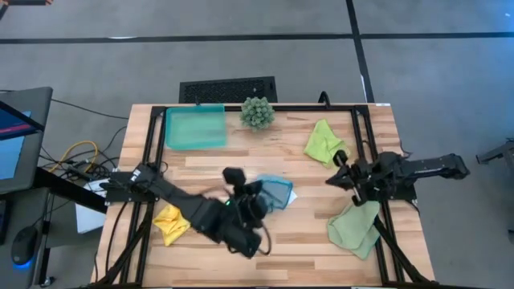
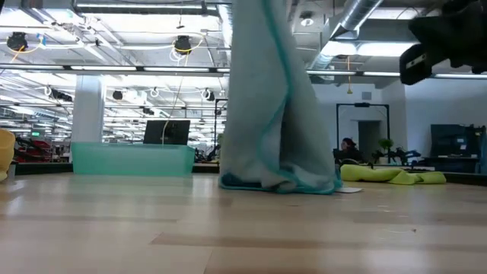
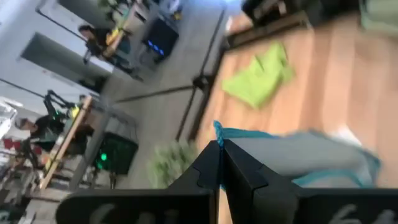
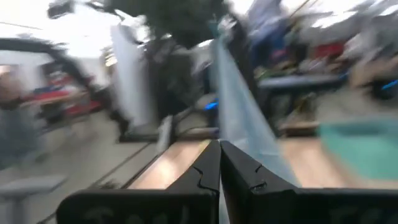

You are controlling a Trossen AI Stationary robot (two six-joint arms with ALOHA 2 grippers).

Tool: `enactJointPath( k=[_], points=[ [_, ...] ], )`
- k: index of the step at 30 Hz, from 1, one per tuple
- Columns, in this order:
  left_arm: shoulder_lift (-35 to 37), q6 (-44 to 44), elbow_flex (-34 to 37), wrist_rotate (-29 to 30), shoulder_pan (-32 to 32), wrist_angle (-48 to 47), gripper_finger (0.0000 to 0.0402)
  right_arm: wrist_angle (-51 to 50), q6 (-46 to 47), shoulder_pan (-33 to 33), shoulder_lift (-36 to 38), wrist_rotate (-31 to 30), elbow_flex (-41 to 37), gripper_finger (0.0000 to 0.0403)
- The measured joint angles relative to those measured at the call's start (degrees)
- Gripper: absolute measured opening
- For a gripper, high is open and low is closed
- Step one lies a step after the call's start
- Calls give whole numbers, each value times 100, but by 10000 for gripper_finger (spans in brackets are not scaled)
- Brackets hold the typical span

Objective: Fold microfiber towels
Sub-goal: Fold the blue microfiber cloth

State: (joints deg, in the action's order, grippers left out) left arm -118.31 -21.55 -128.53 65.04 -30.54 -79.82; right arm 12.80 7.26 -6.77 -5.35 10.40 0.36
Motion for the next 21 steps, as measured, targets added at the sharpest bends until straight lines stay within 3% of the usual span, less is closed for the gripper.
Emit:
enactJointPath(
  k=[4,8,13,21],
  points=[
    [4,-1189,680,-348,-454,-620,0,-15,71,-292,-761,-293,0,33],
    [-16,-2135,1554,-668,-880,-593,0,496,42,-501,-1784,-598,-2,41],
    [-16,-3003,2565,-1189,-1264,-114,1,1147,32,-483,-3267,-602,83,80],
    [-12,-2984,3173,-1039,-1566,1255,1,1337,-306,-391,-5723,-463,1123,166]
  ],
)
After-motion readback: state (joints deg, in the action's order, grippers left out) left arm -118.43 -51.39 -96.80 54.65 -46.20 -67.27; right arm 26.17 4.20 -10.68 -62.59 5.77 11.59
